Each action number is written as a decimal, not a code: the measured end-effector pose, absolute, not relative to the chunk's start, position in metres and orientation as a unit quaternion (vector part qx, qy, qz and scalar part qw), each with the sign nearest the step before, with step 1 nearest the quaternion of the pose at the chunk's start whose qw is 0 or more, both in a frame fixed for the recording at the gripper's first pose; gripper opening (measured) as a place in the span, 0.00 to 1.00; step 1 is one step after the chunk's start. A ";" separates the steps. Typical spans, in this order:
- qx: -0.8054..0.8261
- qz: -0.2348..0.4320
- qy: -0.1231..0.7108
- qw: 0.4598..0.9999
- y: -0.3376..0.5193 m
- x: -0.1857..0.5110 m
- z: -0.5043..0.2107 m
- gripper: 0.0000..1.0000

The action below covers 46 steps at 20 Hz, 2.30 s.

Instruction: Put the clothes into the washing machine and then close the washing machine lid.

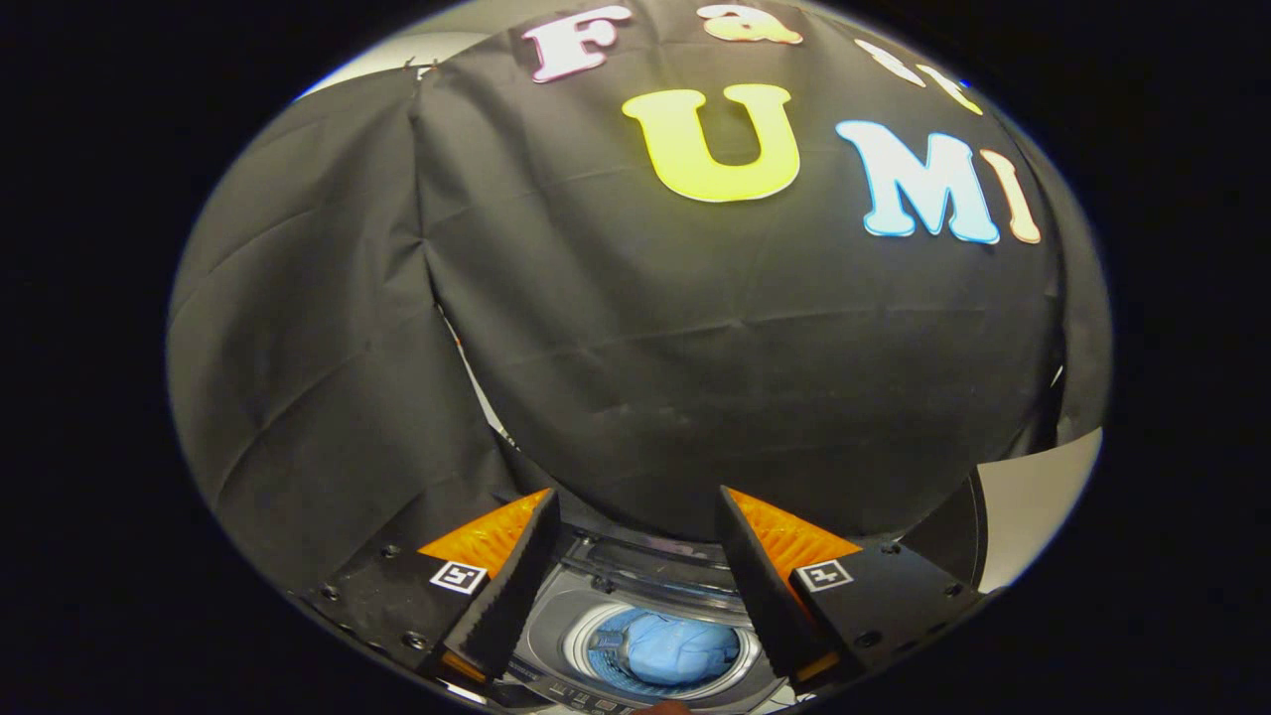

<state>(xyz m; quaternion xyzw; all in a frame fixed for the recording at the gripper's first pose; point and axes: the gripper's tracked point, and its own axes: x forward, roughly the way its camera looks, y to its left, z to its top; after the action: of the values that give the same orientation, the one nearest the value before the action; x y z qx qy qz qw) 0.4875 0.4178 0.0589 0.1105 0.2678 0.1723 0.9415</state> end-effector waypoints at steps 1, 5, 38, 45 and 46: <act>0.105 0.163 0.274 0.942 0.416 0.495 0.054 0.97; 0.108 0.139 0.304 0.936 0.424 0.516 0.024 0.97; 0.106 0.113 0.199 0.968 0.434 0.440 -0.015 0.97; 0.115 0.124 0.180 0.969 0.439 0.412 -0.022 0.97; 0.113 0.126 0.181 0.969 0.440 0.407 -0.025 0.97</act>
<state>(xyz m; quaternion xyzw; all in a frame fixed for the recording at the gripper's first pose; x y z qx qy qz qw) 0.4069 0.4403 -0.0248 0.1133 0.1811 0.1263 0.9687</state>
